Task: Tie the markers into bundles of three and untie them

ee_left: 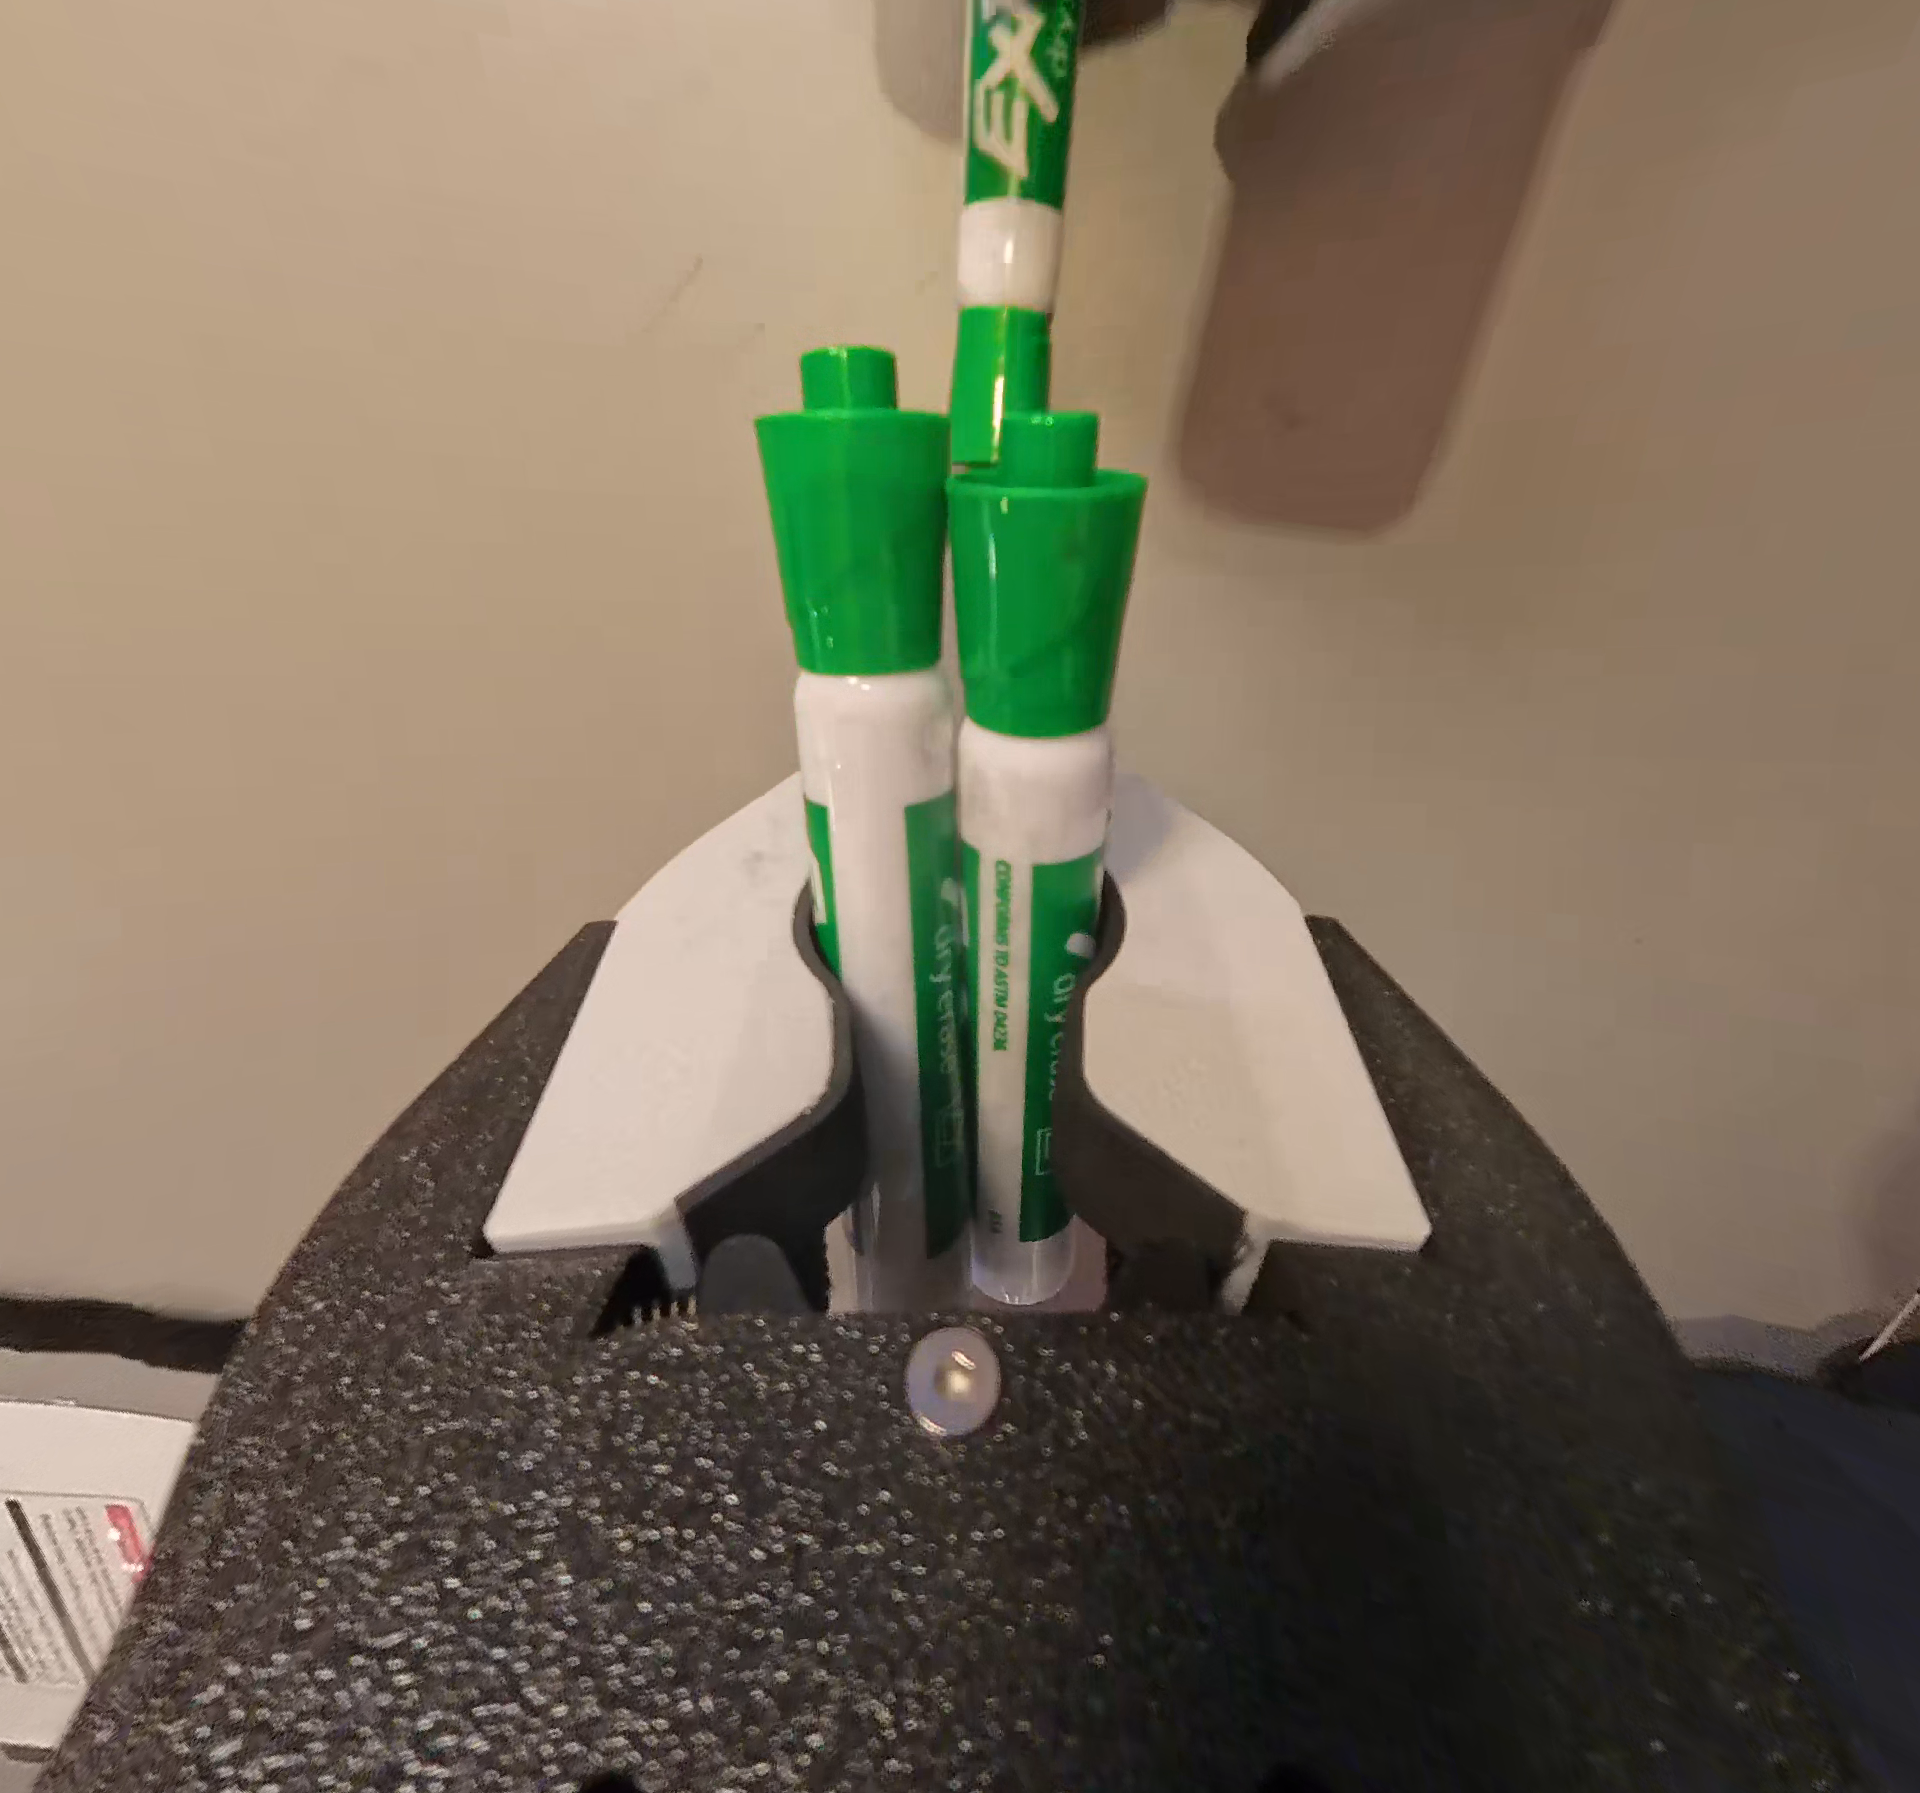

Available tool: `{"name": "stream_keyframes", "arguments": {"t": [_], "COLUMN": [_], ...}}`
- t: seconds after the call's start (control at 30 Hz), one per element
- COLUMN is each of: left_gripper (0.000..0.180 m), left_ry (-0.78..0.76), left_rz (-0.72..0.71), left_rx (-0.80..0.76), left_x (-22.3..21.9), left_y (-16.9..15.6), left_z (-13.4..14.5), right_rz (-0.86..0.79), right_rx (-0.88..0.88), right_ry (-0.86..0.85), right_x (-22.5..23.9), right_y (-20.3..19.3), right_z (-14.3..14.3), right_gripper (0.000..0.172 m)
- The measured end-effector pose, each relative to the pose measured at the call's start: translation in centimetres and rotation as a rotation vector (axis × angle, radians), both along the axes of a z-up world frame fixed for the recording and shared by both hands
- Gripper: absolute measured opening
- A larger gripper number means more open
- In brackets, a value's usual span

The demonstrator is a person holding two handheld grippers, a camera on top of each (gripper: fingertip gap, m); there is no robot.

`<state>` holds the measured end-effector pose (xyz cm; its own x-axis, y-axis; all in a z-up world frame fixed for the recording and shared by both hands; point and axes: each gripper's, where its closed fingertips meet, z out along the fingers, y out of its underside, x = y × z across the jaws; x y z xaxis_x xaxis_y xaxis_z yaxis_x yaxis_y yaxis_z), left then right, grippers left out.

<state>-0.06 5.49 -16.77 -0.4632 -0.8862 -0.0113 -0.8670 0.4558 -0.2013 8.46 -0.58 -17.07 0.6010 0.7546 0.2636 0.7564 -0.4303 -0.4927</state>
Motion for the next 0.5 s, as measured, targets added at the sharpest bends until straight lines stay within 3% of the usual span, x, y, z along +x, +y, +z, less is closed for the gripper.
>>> {"name": "stream_keyframes", "arguments": {"t": [0.23, 0.3, 0.37, 0.5], "left_gripper": [0.041, 0.041, 0.041, 0.041], "left_ry": [-0.033, -0.040, -0.043, -0.047], "left_rz": [0.048, 0.054, 0.058, 0.070], "left_rx": [-0.005, -0.004, -0.003, -0.002], "left_x": [-0.6, -0.8, -1.0, -1.6], "left_y": [1.6, 1.9, 2.2, 2.7], "left_z": [0.9, 1.0, 1.1, 1.1], "right_rz": [0.000, -0.002, -0.027, -0.064], "right_rx": [-0.062, -0.088, -0.107, -0.088], "right_ry": [0.007, -0.015, -0.023, 0.070], "right_x": [-3.3, -3.4, -3.3, -3.4], "right_y": [3.1, 3.4, 3.8, 3.9], "right_z": [-1.2, -1.7, -1.8, -0.8], "right_gripper": [0.051, 0.041, 0.018, 0.018]}}
